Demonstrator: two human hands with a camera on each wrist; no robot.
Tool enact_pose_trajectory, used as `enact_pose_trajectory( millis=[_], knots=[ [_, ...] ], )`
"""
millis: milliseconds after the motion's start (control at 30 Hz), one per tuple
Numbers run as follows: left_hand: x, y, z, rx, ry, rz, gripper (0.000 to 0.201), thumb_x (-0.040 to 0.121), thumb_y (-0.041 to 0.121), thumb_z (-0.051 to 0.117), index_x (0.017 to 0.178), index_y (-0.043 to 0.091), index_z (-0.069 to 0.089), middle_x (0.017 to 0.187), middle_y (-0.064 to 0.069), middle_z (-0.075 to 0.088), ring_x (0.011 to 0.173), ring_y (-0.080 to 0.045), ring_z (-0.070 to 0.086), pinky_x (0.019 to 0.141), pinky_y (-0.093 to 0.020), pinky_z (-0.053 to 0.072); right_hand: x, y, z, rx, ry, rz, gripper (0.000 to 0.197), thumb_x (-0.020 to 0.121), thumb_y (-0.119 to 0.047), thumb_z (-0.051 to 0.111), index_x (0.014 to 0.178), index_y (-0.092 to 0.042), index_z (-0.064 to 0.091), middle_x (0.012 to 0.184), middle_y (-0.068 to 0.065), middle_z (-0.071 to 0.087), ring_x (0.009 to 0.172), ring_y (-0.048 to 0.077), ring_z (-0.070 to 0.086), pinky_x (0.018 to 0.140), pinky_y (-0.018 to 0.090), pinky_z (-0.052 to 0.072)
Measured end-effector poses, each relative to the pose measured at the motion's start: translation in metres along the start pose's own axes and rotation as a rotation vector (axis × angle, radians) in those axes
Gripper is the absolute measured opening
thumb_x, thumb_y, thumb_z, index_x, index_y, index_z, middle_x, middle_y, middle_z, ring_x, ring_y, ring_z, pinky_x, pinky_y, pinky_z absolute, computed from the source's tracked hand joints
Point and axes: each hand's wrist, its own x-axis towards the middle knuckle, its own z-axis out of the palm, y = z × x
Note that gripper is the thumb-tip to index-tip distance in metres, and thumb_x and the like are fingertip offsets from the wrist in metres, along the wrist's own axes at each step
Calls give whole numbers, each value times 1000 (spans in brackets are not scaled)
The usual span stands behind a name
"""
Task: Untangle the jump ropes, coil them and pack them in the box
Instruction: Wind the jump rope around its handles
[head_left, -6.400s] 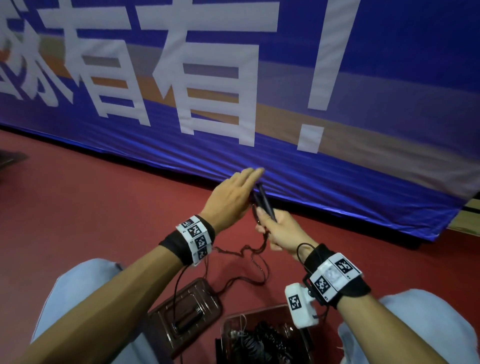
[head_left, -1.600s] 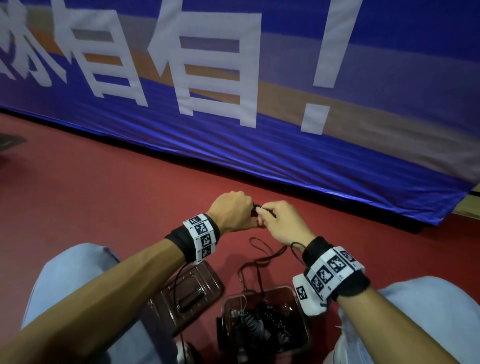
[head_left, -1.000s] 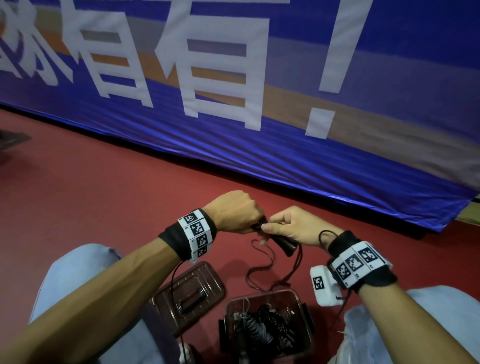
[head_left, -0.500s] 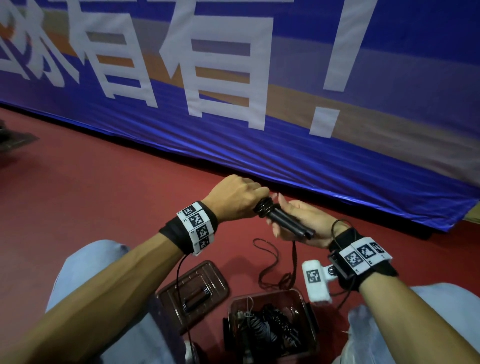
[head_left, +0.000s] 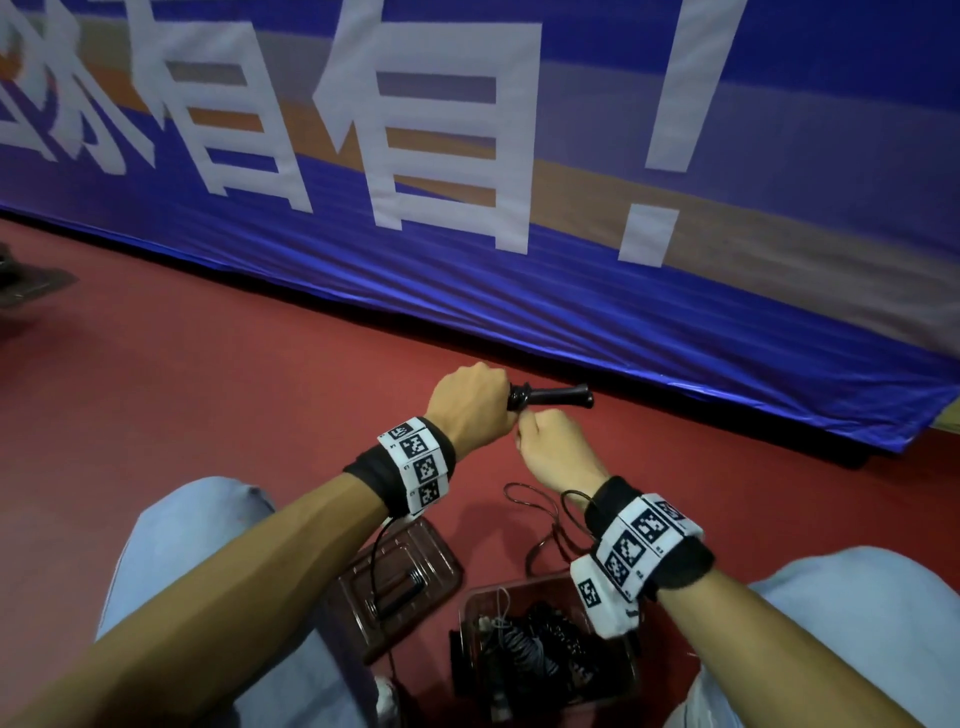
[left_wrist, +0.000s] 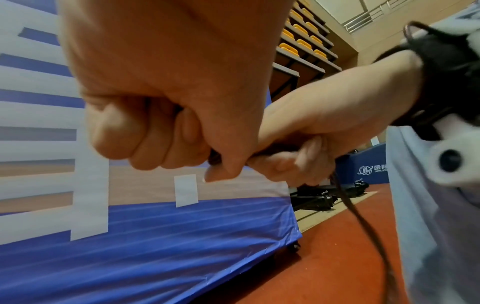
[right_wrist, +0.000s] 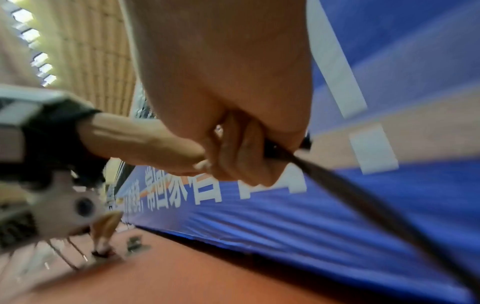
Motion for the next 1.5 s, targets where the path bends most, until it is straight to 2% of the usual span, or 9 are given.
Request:
enact_pose_trajectory(
  millis=[133, 233, 367, 700, 867, 1067, 1167, 1300, 1500],
  knots=[
    [2, 0, 5, -9, -114, 72, 38, 88, 44, 60, 68, 13, 49, 72, -5, 58, 74, -34, 66, 59, -34, 44, -1, 3, -29, -240, -108, -118, 47, 103, -32, 48, 62, -8, 53, 58, 3, 54, 47, 23, 45, 47, 31, 31],
    [0, -7, 7, -88, -158, 147, 55, 80, 60, 66, 57, 16, 43, 58, 2, 47, 64, -33, 63, 56, -34, 46, -3, 9, -46, -289, -320, -199, 43, 99, -42, 57, 69, -13, 53, 62, 2, 51, 52, 18, 43, 52, 32, 34],
    [-8, -4, 11, -58, -150, 202, 76, 69, 87, 58, 57, 12, 44, 55, 2, 46, 51, -26, 49, 54, -33, 45, -9, 13, -60, -372, -339, -270, 43, 102, -44, 55, 72, -15, 65, 62, 0, 59, 51, 16, 47, 53, 37, 42],
    [-23, 16, 15, 130, -116, 371, 56, 87, 63, 53, 61, 14, 45, 68, -7, 61, 62, -30, 60, 56, -32, 41, -20, -1, -77, -703, -139, -366, 48, 76, -67, 76, 69, -21, 64, 66, -3, 63, 62, 17, 58, 54, 30, 43],
    [-12, 2, 7, 285, -23, 613, 61, 91, 66, 47, 75, 10, 65, 79, -12, 69, 71, -37, 66, 59, -35, 44, -11, 11, -82, -462, -273, -277, 66, 57, -90, 67, 89, -32, 68, 84, -11, 69, 76, 7, 64, 70, 38, 57],
    [0, -16, 7, 320, 164, 794, 66, 87, 68, 33, 67, 14, 65, 60, -7, 65, 53, -35, 63, 47, -31, 41, -12, 6, -77, 9, -478, -221, 54, 79, -58, 81, 90, -6, 71, 64, 2, 43, 60, 17, 33, 57, 33, 29],
    [-1, -15, 7, 234, 269, 850, 63, 87, 63, 32, 63, 13, 63, 54, -5, 61, 44, -34, 59, 42, -29, 40, -13, -1, -88, 55, -598, -225, 44, 85, -52, 77, 99, -10, 76, 65, 7, 58, 55, 15, 27, 51, 26, 21],
    [-7, -9, 4, 94, 343, 946, 56, 90, 57, 38, 68, 11, 61, 54, -3, 58, 42, -31, 56, 38, -28, 39, -18, -9, -100, 70, -741, -177, 40, 90, -49, 70, 97, -10, 75, 61, -14, 69, 50, 17, 27, 48, 32, 19],
    [-13, -5, -4, -124, 447, 933, 46, 87, 55, 54, 72, 12, 62, 56, -1, 58, 45, -28, 57, 40, -29, 42, -18, -2, -106, 356, -798, -229, 59, 84, -63, 69, 94, -4, 73, 82, 14, 77, 38, 9, 36, 37, 23, 22]
  ],
)
